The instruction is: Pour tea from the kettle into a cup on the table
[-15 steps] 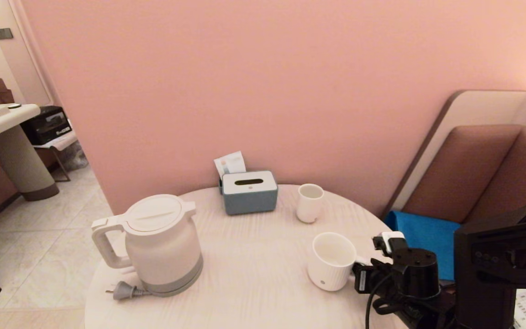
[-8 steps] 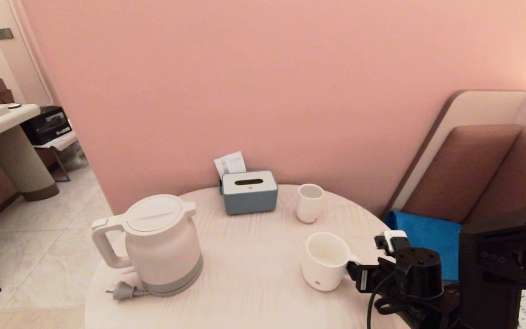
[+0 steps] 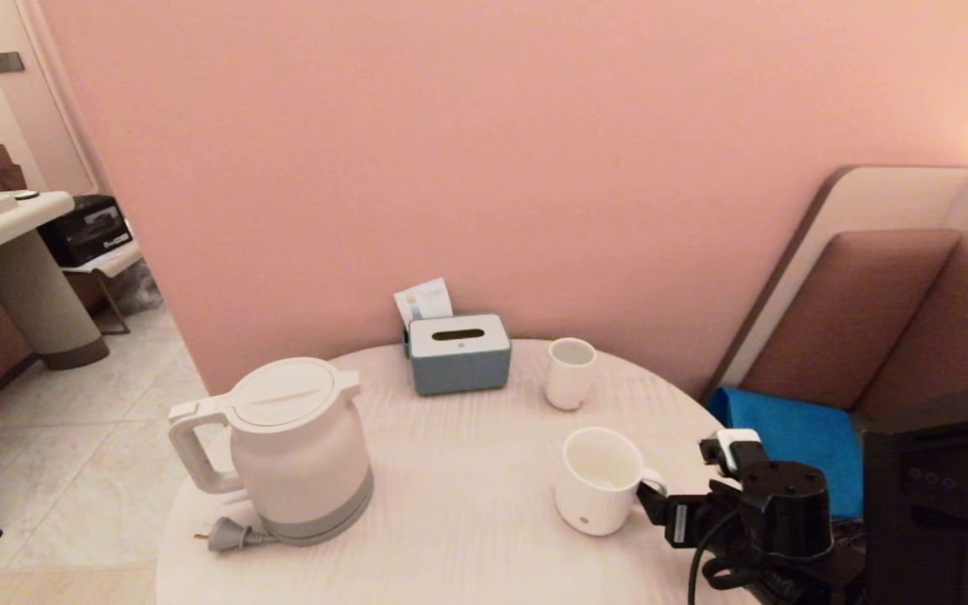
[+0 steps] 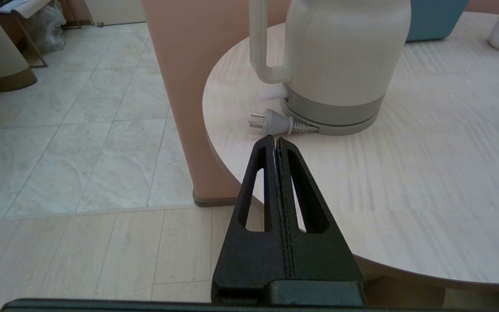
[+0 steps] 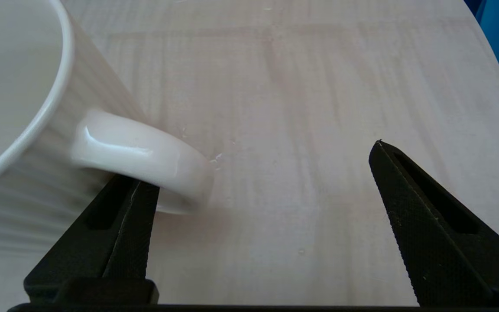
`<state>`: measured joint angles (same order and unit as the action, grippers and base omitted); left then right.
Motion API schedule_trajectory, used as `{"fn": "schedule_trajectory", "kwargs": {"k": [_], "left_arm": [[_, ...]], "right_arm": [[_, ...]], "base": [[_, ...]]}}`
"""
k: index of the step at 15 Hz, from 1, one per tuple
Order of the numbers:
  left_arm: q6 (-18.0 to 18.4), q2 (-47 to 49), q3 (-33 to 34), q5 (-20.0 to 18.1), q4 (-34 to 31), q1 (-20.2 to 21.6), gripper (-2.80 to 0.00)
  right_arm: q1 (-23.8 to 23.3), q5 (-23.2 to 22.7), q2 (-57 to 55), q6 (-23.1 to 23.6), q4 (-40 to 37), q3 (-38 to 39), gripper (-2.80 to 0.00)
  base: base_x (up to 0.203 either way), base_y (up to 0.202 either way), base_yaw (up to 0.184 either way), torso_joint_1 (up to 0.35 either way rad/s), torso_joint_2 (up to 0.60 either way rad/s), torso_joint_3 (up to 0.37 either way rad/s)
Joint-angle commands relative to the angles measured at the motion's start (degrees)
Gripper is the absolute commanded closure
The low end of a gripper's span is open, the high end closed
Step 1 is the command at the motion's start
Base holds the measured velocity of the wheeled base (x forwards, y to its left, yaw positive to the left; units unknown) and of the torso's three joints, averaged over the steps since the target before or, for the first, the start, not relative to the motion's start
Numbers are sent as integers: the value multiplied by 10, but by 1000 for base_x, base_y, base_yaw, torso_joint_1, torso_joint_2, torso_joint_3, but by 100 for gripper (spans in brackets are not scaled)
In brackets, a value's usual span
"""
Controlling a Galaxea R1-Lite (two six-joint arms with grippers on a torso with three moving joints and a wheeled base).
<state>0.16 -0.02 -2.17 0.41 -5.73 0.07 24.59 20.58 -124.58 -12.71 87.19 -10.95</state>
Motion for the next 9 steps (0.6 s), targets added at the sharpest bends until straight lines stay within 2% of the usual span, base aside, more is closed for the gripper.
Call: {"fn": "schedule_trajectory", "kwargs": {"k": [1, 9], "left_arm": [[0, 0, 0, 0, -1, 0, 0], [0, 0, 1, 0, -1, 0, 0]], "right_arm": [[0, 1, 8, -1, 28, 6, -280], [0, -1, 116, 6, 19, 101, -280]], "base": [[0, 0, 0, 0, 0, 0], [0, 0, 0, 0, 0, 0]]}}
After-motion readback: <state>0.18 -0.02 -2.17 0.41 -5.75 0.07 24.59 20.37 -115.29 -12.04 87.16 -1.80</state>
